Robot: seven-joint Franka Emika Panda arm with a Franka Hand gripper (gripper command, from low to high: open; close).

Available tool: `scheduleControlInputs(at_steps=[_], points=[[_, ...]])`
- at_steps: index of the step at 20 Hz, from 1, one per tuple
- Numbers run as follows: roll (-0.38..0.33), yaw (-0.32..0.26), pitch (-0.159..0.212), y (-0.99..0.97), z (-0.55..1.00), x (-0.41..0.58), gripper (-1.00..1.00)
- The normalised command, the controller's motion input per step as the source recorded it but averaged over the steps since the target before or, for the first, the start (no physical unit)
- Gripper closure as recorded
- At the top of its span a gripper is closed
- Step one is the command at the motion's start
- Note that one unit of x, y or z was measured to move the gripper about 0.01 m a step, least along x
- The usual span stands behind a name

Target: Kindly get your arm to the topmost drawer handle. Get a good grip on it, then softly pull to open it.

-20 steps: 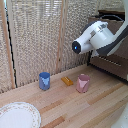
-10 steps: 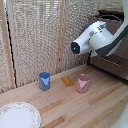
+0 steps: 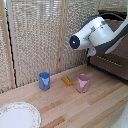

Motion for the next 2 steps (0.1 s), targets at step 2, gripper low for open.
scheduleControlInputs(at_steps=[2], points=[[0.375,-0.083,0.033,0.36,0.0,0.049,-1.0]])
